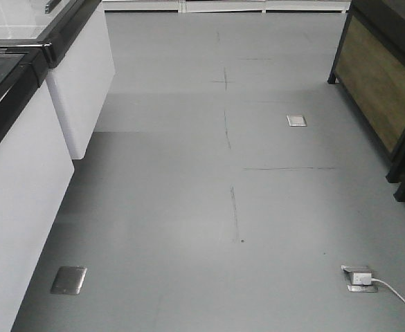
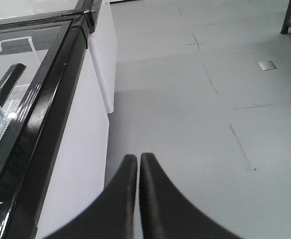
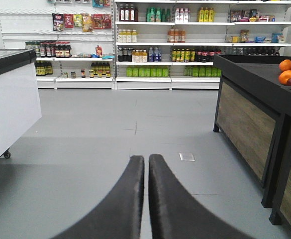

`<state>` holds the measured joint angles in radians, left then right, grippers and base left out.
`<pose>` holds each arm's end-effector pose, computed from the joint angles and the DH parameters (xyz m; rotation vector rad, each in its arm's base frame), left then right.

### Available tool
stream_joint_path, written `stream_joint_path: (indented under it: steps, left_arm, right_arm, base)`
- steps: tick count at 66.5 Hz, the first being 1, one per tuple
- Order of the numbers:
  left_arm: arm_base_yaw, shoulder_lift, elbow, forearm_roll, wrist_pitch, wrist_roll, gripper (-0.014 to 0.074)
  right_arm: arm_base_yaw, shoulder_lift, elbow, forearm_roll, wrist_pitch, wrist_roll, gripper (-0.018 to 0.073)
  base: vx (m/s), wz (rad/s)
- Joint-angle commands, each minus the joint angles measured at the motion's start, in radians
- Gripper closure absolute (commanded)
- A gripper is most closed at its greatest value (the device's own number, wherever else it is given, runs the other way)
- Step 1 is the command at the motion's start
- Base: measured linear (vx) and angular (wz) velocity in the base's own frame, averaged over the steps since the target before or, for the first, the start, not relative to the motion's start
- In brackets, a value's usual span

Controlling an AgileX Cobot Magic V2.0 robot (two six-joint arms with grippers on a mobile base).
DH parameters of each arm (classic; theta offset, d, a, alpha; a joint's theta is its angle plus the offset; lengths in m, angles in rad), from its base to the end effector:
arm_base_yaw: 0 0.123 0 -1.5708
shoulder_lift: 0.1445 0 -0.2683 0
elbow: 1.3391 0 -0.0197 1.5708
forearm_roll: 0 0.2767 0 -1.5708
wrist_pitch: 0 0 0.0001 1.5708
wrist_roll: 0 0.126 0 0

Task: Left arm holds basket, right arm returns cookies
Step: 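Reach the left gripper down to the light-blue basket handle and grasp it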

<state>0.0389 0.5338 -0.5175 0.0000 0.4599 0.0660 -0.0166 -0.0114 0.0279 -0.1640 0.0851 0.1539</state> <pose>0.1821 0.0071 0.2827 0.0266 1.9603 0.0689 0.1346 -0.0040 0.1960 0.0165 1.5841 -0.0314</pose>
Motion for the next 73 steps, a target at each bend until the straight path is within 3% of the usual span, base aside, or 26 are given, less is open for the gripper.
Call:
stream_joint_path:
  steps: [1, 12, 25, 36, 48, 52, 60, 73]
  left_arm:
    - [0.001, 0.01, -0.035, 0.0, -0.065, -0.011, 0.0559]
    - [0.001, 0.01, -0.035, 0.0, -0.057, -0.012, 0.0455]
    - [0.001, 0.01, -0.035, -0.019, -0.059, -0.012, 0.0225]
    - [0.001, 0.008, -0.035, -0.032, -0.094, -0.011, 0.0095]
    - [0.001, 0.01, -0.035, -0.088, -0.082, -0.016, 0.0085]
    - [0.002, 0.024, -0.038, -0.091, -0.059, -0.078, 0.0093]
    - [0.002, 0.121, -0.115, -0.066, 0.102, -0.256, 0.0103]
    - [0.005, 0.413, -0.337, -0.067, 0.347, -0.285, 0.0102]
  right_arm:
    - [-0.004, -0.013, 0.018, -0.011, -0.071, 0.001, 0.0565]
    - [-0.004, -0.013, 0.018, -0.011, -0.071, 0.001, 0.0565]
    - [-0.004, -0.014, 0.018, -0.011, -0.071, 0.001, 0.0565]
    - [-0.004, -0.014, 0.018, -0.011, -0.071, 0.001, 0.0565]
    - [-0.004, -0.014, 0.018, -0.011, -0.071, 0.001, 0.0565]
    - [-0.004, -0.014, 0.018, -0.011, -0.072, 0.001, 0.0565]
    - [-0.004, -0.014, 0.018, -0.011, -0.072, 0.001, 0.0565]
    - [-0.004, -0.014, 0.018, -0.011, -0.072, 0.001, 0.0565]
  base:
    - [0.0, 0.0]
    - [0.0, 0.0]
    - [0.0, 0.0]
    - [0.0, 0.0]
    - [0.0, 0.0]
    - [0.0, 0.0]
    - [0.0, 0.0]
    - [0.0, 0.0]
